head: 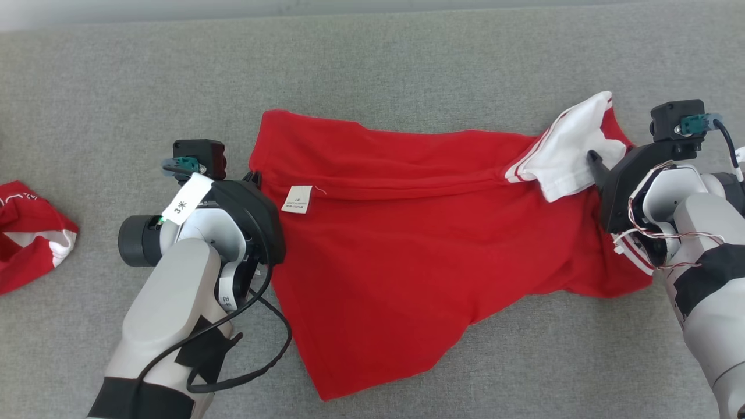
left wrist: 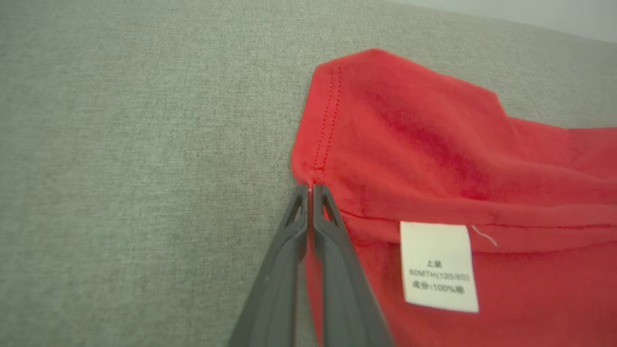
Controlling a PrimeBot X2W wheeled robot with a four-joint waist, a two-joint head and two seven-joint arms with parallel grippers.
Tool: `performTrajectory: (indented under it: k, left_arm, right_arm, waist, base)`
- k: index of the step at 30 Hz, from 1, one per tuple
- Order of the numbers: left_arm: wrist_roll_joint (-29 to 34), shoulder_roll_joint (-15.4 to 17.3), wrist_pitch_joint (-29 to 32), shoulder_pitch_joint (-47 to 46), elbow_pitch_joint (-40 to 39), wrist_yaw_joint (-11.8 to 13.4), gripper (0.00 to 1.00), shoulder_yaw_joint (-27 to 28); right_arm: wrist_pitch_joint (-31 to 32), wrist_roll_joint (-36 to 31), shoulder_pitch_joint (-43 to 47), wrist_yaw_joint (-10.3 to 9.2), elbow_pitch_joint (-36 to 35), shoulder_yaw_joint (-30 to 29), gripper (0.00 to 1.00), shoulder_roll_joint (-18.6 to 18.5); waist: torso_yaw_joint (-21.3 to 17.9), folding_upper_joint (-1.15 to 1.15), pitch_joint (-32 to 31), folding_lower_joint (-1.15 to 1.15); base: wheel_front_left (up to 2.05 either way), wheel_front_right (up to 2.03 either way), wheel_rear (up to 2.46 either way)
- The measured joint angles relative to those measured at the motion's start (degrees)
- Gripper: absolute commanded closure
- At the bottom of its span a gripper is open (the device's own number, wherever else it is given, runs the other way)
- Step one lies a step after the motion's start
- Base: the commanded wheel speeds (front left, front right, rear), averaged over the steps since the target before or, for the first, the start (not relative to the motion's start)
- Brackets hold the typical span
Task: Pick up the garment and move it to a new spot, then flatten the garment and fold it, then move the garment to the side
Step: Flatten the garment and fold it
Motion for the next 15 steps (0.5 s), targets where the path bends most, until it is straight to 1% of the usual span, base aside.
performTrajectory:
  k: [2,4,5,6,12,15]
  left_arm:
    - [-0.1,0.0,-0.1,0.0,0.1,0.0,1.00,-0.2]
    - [-0.1,0.0,-0.4,0.0,0.2,0.0,1.00,-0.3]
    - [-0.2,0.0,-0.5,0.0,0.2,0.0,1.00,-0.4]
    - [-0.2,0.0,-0.5,0.0,0.3,0.0,1.00,-0.5]
    - [-0.3,0.0,-0.9,0.0,0.6,0.0,1.00,-0.6]
    - [-0.4,0.0,-2.6,0.0,0.5,0.3,1.00,-0.1]
  right_arm:
    - [-0.2,0.0,0.0,0.00,0.5,0.0,0.59,0.0]
    - [-0.6,0.0,0.0,0.00,1.0,0.0,0.73,0.1]
    - [-0.6,0.0,0.0,0.00,1.1,0.0,0.82,0.1]
    - [-0.7,0.0,0.0,0.00,1.2,0.0,1.00,0.2]
    - [-1.7,0.0,0.0,0.02,2.6,0.0,1.00,0.3]
    - [-3.1,0.0,-0.2,0.09,2.6,-0.1,1.00,0.4]
  waist:
    - [-0.2,0.00,-0.2,0.00]
    - [-0.3,0.00,-0.3,0.00]
    - [-0.3,0.00,-0.4,0.00]
    - [-0.3,0.00,-0.5,0.00]
    - [-0.3,0.00,-0.7,0.00]
    - [-0.2,0.00,-0.8,0.00]
  base:
    - [0.00,0.00,0.00]
    - [0.00,0.00,0.00]
    - [0.00,0.00,0.00]
    - [0.00,0.00,0.00]
    - [0.00,0.00,0.00]
    - [0.00,0.00,0.00]
